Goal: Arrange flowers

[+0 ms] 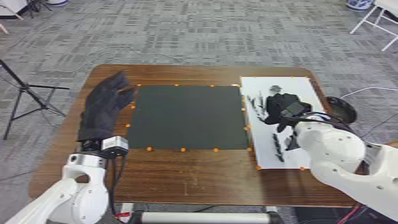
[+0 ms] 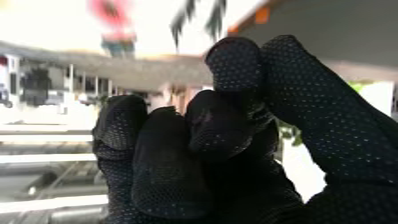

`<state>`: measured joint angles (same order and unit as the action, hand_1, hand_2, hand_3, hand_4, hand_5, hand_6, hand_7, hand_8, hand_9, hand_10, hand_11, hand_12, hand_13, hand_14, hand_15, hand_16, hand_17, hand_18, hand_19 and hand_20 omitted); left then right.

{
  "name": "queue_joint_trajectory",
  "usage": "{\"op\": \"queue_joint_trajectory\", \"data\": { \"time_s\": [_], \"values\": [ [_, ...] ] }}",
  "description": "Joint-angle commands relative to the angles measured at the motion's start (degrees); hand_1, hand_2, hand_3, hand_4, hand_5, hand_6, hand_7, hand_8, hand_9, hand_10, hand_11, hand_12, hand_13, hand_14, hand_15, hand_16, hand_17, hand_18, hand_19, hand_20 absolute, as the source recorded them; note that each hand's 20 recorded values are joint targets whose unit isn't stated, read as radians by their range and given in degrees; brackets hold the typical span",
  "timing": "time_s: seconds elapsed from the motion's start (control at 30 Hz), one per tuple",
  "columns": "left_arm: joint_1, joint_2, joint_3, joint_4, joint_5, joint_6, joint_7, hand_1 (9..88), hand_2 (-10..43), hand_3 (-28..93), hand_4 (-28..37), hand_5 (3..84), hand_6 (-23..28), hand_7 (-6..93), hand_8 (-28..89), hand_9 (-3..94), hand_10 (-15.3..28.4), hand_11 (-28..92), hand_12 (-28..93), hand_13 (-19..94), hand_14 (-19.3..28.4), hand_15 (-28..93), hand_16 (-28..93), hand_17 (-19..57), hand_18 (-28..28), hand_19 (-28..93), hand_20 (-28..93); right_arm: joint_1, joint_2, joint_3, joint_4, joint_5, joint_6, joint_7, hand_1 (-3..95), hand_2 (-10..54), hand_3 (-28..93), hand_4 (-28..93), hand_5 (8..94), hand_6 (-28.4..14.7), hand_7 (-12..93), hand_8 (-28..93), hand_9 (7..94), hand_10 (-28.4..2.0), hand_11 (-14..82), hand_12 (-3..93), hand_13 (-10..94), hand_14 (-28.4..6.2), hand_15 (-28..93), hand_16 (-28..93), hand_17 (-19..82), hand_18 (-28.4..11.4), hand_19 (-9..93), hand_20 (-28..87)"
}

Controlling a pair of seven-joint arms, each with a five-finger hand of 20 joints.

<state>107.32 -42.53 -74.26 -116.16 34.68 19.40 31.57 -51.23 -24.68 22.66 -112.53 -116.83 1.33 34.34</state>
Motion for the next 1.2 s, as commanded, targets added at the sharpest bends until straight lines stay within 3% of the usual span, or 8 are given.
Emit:
{"op": "queue_joint_trajectory", "data": {
  "time_s": [0.03,0.13,0.33,0.43,0.53,0.57,0.7,1.2],
  "values": [
    [-1.8,1.55,-0.45,-0.33,2.34,-3.19,-1.78,35.0,-6.6,68,-19.6,30.7,1.6,29.7,-13,24.2,10.9,34,19,24,13.4,41,3,-6.6,19.5,43,16,-2.2,-0.1,9.3,-3.8,0.2,-11.6,3.2,36.7,-9.5,79,-17,74.9,0.8,48,19,78.0,-10.2,64.3,54.9,77,-9.4,84,40,37,-20.7,89,38],
    [0.0,1.24,-1.35,-0.68,1.87,-2.54,-1.96,34.8,-6.6,68,-19.7,30.7,1.6,29.3,-13,24.3,11.0,33,19,24,13.5,41,3,-6.7,19.5,43,16,-6.6,1.8,13.7,-6.2,1.3,-15.9,3.4,29.0,-9.5,76,-27,77.4,0.4,39,-10,76.3,-10.5,63.7,55.4,76,-9.6,84,41,37,-20.9,88,38],
    [1.6,0.89,-2.09,-0.96,1.26,-1.86,-1.74,34.6,-6.7,68,-19.6,30.8,1.6,28.8,-13,24.5,11.1,33,19,24,13.5,41,3,-6.7,19.6,43,16,-14.6,4.5,19.4,-10.2,3.1,-21.4,3.3,39.8,-9.5,46,-28,78.0,0.0,35,-12,75.8,-10.7,63.2,54.4,76,-9.5,83,40,37,-21.0,88,38],
    [1.2,0.74,-1.4,-0.67,0.95,-1.57,-0.97,34.5,-6.7,68,-19.5,30.9,1.7,28.6,-13,24.5,11.1,33,19,24,13.5,41,4,-6.7,19.6,43,16,-15.9,5.1,18.8,-11.0,3.4,-21.7,2.8,45.7,-9.4,26,-23,78.9,-0.1,34,-11,76.4,-10.7,62.9,53.4,76,-9.5,83,39,37,-21.0,88,37],
    [0.4,0.61,-0.56,-0.25,0.72,-1.59,-0.56,34.5,-6.7,68,-19.5,30.9,1.7,28.5,-13,24.6,11.1,33,19,24,13.5,41,4,-6.7,19.6,43,17,-15.6,4.6,17.2,-10.7,3.6,-22.6,2.9,45.9,-8.8,21,-20,79.3,-0.1,34,-11,76.9,-10.6,62.6,53.5,76,-9.5,83,39,37,-21.1,88,37],
    [0.3,0.51,-0.43,-0.2,0.75,-1.65,-0.5,34.6,-6.6,68,-19.6,30.9,1.7,28.5,-12,24.6,11.0,33,19,24,13.5,41,4,-6.7,19.6,43,17,-15.7,4.3,17.1,-10.5,3.5,-23.3,2.6,45.0,-9.0,24,-22,79.3,-0.1,34,-11,77.0,-10.6,62.5,53.5,76,-9.5,83,40,37,-21.2,88,37],
    [-0.2,0.45,0.02,0.0,0.64,-1.9,-0.29,34.6,-6.6,68,-19.7,31.1,1.8,28.4,-12,24.6,11.1,33,20,24,13.5,41,4,-6.7,19.7,43,17,-15.1,4.1,15.4,-9.8,3.1,-24.3,2.4,22.7,-9.5,67,-28,79.3,-0.2,34,-11,76.6,-10.8,61.7,54.1,76,-9.5,82,40,37,-21.2,88,37],
    [0.5,0.74,-0.23,-0.19,0.65,-1.8,-0.58,34.4,-6.5,68,-19.7,31.0,1.7,28.4,-12,24.8,11.1,33,19,24,13.6,41,4,-6.7,19.7,43,17,-12.3,4.3,6.5,-7.1,-1.8,-25.8,4.6,20.9,-9.5,73,-28,78.8,-0.2,34,-11,75.8,-10.8,61.6,53.8,76,-9.5,81,40,37,-21.2,88,37]
  ]
}}
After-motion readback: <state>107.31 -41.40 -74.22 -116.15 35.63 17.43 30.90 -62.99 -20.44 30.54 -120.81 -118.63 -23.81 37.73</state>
